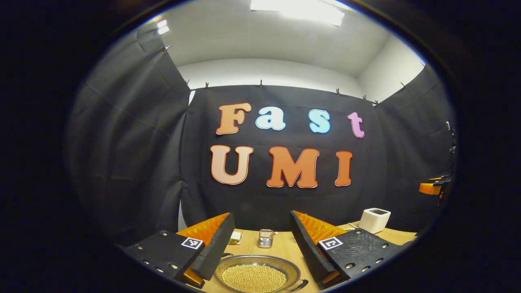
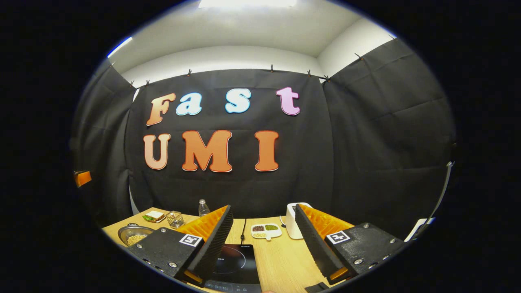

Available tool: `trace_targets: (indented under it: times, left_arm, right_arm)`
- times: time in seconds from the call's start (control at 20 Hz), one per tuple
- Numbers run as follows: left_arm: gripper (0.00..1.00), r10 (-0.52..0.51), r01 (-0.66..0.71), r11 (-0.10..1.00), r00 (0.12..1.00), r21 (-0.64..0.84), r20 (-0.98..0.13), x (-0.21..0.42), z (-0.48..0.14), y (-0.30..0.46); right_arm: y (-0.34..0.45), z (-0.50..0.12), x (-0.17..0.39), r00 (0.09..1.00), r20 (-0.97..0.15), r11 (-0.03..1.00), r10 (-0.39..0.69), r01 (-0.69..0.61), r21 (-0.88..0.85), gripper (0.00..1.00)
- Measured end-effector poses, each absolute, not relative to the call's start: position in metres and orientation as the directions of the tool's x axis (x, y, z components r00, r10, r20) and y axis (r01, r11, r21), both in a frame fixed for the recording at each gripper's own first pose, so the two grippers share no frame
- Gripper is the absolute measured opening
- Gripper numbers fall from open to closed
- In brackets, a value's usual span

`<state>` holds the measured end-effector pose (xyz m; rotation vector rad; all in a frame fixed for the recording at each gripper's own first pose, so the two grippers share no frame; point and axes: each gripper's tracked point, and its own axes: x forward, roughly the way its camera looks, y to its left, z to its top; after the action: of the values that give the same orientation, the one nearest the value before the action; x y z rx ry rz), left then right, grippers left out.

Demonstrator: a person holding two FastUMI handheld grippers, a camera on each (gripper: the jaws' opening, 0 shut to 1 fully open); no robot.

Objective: First push the handle of the pot to place it horizontally, then grasp the pot with both hands and set it on the induction cooktop.

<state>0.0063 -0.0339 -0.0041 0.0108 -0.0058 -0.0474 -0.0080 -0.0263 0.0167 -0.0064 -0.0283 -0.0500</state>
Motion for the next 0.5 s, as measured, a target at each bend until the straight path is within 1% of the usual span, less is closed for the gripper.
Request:
trace_targets:
  times: [0.15,0.2,0.4,0.5]
  left_arm:
    - [0.87,-0.042,0.042,0.999,0.999,0.010,-0.019,0.0065,-0.0121,-0.0365]
    - [0.89,-0.041,0.042,0.999,0.999,0.010,-0.021,0.0071,-0.0124,-0.0367]
    - [0.88,-0.042,0.042,0.999,0.999,0.002,-0.007,0.0044,-0.0070,-0.0359]
    - [0.93,-0.047,0.047,0.999,0.999,0.011,0.004,0.0018,-0.0059,-0.0364]
  right_arm:
    - [-0.0213,0.0159,-0.0081,0.999,0.024,0.999,-0.032,0.032,0.006,0.95]
    - [-0.0196,0.0160,-0.0089,0.999,0.023,1.000,-0.028,0.028,0.007,0.95]
    - [-0.0258,0.0185,-0.0104,0.999,0.026,0.999,-0.037,0.037,0.004,0.95]
    - [-0.0260,0.0198,-0.0105,0.999,0.029,0.999,-0.042,0.042,0.010,0.95]
